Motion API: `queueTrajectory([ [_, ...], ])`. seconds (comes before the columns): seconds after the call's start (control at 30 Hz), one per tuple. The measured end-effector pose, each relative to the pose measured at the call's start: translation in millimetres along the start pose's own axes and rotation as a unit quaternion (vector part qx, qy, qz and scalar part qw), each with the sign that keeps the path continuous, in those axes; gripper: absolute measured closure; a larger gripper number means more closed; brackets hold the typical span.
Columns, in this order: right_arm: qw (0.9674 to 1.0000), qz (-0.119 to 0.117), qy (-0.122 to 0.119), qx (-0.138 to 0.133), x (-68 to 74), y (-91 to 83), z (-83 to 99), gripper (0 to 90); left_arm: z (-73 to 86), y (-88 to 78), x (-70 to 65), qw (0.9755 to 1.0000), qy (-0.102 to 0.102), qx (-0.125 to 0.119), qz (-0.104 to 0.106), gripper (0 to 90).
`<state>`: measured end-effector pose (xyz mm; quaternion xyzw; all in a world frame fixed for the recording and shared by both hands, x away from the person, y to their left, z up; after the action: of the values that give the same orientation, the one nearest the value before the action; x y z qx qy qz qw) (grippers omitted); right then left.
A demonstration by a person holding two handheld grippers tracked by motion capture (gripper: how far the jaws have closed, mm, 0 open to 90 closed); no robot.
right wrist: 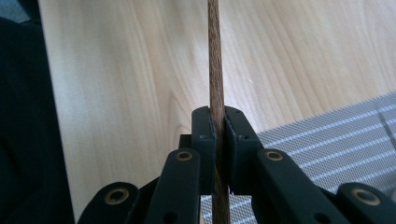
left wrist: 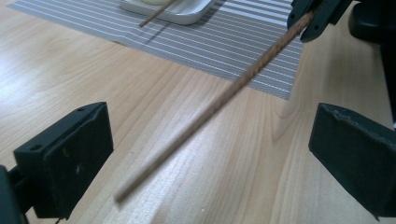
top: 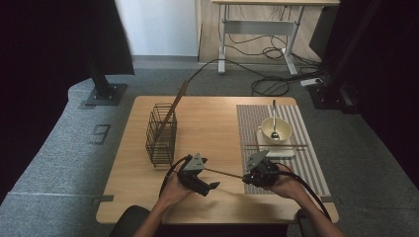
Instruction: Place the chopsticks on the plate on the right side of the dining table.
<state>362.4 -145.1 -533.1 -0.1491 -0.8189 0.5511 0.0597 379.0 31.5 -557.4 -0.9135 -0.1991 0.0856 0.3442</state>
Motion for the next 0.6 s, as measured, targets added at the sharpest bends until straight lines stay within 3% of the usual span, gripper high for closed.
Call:
queueTrajectory([
  [0.3,0.9988,0.017,0.044,-0.011,-18.6,-8.6,9.5,82.9,6.0,3.3,5.7,0.9998,-0.01,-0.002,-0.015,0.0],
  [0.6,0.9967,0.035,0.07,-0.023,-31.5,-17.7,16.5,82.9,17.0,16.1,4.8,0.9993,-0.009,0.032,-0.016,0.0],
])
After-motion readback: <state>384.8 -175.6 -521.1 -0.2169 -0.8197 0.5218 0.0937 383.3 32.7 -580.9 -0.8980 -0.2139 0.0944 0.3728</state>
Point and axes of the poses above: each handheld gripper's, and its own axes: y roughly forward along the jaws, z roughly out of its underside, x roughly to its left, the point moved 8 cm from there along y, roughly forward along the jaws, and after that the axes turned 9 degrees about x, right-handed, at the moved point
